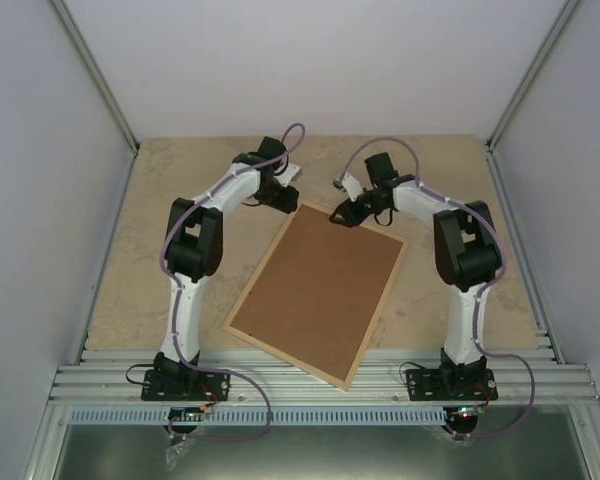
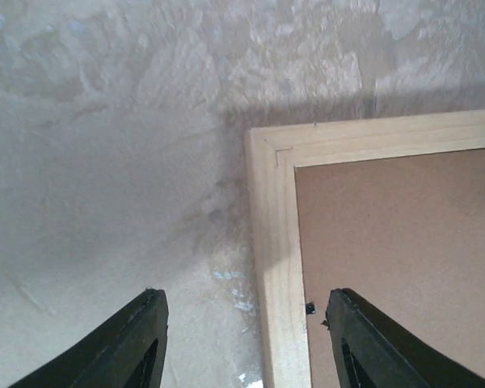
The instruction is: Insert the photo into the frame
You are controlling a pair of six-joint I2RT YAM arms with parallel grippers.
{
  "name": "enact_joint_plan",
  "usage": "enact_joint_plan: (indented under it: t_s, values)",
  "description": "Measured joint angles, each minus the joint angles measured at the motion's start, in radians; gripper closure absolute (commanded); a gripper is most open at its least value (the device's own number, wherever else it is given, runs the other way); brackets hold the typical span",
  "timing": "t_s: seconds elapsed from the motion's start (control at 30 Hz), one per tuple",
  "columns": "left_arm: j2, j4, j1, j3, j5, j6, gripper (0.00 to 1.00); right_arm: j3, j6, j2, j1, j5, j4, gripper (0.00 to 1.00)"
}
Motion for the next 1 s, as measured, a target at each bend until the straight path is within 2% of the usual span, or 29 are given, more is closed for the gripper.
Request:
enact_joint_plan:
  t_s: [0.1, 0.2, 0.37, 0.53, 0.8, 1.0]
  values:
    - [-0.003, -0.001, 0.017, 0.013, 0.012, 0.008, 0.42, -0.016, 0.021, -0.09, -0.034, -0.01, -0.035, 0.4]
    - [-0.009, 0.004, 0.03, -0.022, 0.019, 0.008, 0.42, -0.093, 0.056, -0.228, -0.119, -0.024, -0.034, 0.4]
    - [-0.013, 0.012, 0.047, -0.085, 0.029, -0.005, 0.45, -0.299, 0.186, -0.388, -0.317, -0.023, -0.015, 0.52]
    - [-0.026, 0.032, 0.053, -0.112, 0.031, -0.027, 0.47, -0.502, 0.316, -0.391, -0.425, 0.012, -0.01, 0.63]
    - [-0.047, 0.067, 0.054, -0.158, 0.037, -0.053, 0.49, -0.577, 0.414, -0.388, -0.428, 0.083, 0.025, 0.79]
    - [-0.052, 0.081, 0.058, -0.172, 0.05, -0.057, 0.52, -0.572, 0.444, -0.372, -0.428, 0.062, 0.039, 0.8]
